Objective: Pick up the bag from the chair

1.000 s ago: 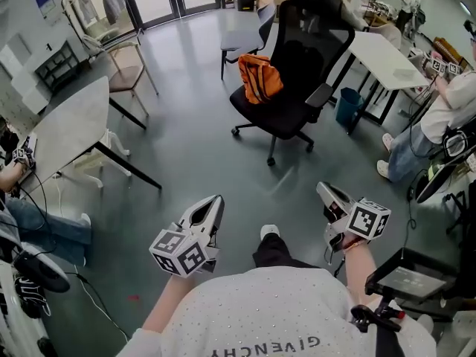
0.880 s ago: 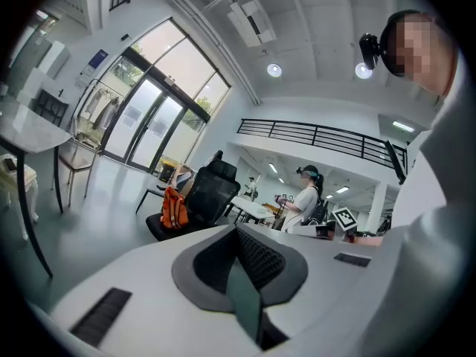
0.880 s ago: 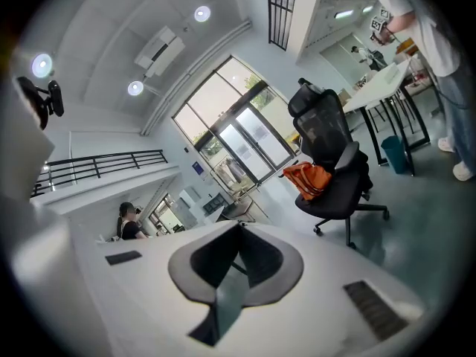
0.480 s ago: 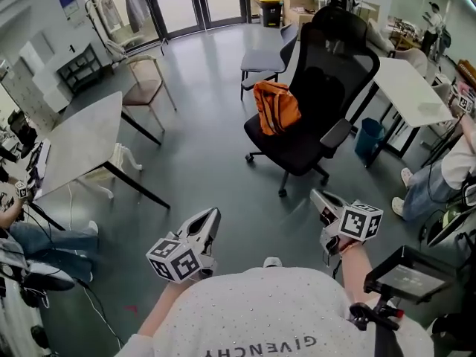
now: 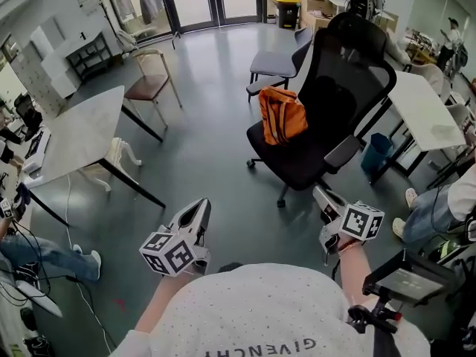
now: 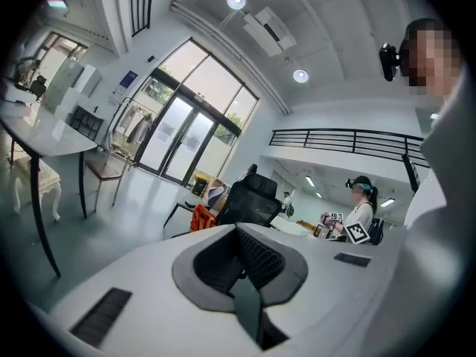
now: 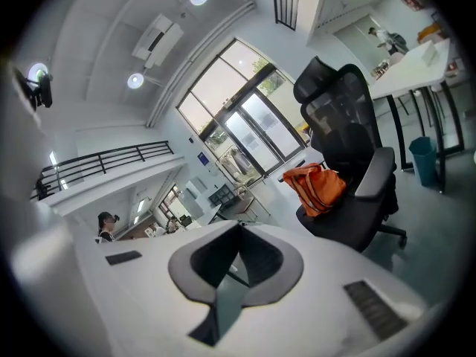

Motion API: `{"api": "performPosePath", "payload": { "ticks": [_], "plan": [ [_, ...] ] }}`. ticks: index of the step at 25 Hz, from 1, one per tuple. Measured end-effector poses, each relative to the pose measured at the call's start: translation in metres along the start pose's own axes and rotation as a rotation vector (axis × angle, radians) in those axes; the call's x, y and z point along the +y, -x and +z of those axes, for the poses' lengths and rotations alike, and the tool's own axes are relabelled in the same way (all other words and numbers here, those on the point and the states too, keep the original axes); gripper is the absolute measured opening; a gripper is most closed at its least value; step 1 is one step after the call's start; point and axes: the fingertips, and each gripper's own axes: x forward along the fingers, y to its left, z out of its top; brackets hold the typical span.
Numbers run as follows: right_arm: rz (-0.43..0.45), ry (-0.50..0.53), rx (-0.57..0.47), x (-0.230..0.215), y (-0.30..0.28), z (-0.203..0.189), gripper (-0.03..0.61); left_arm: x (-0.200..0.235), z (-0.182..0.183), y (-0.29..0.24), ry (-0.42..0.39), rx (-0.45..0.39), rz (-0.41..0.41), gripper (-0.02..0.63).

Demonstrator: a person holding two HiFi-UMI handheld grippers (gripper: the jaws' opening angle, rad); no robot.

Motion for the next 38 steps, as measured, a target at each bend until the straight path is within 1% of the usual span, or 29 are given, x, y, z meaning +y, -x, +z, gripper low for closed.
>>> {"api": "performPosePath", "payload": {
  "ticks": [3,5,8,11,15,20,25,28,31,33,38],
  "plan": [
    [0.007,-0.042,-0.002,-0.007,-0.006,-0.002,0.003,0.012,-0.006,0.001,0.031,0.018,0.029,0.003],
    [-0.011,-0.068,0.002,-0.020,-0.010,-0.005,0.003,0.021,-0.013,0.001,0.046,0.029,0.050,0.003],
    [-0.026,-0.130,0.005,-0.034,-0.022,-0.010,0.003,0.033,-0.019,-0.008,0.074,0.041,0.058,0.003],
    [-0.042,-0.135,0.017,-0.045,-0.036,-0.008,0.003,0.045,-0.019,-0.030,0.086,0.058,0.051,0.003],
    [-0.092,-0.135,0.007,-0.070,-0.054,0.011,0.003,0.058,-0.011,-0.083,0.102,0.079,0.004,0.003],
    [-0.140,-0.150,0.000,-0.085,-0.098,0.031,0.003,0.088,0.023,-0.145,0.083,0.091,-0.060,0.003],
    [-0.174,-0.141,-0.039,-0.088,-0.151,0.069,0.003,0.123,0.060,-0.198,0.066,0.112,-0.113,0.003],
    [-0.190,-0.135,-0.063,-0.087,-0.175,0.084,0.003,0.139,0.083,-0.220,0.044,0.119,-0.143,0.003],
    [-0.169,-0.154,-0.095,-0.081,-0.203,0.097,0.003,0.159,0.103,-0.239,0.019,0.126,-0.168,0.003],
    [-0.161,-0.145,-0.110,-0.075,-0.221,0.105,0.003,0.174,0.117,-0.248,0.012,0.128,-0.181,0.003],
    [-0.209,-0.101,-0.156,-0.073,-0.258,0.117,0.002,0.208,0.145,-0.272,0.000,0.132,-0.214,0.003]
  ]
}}
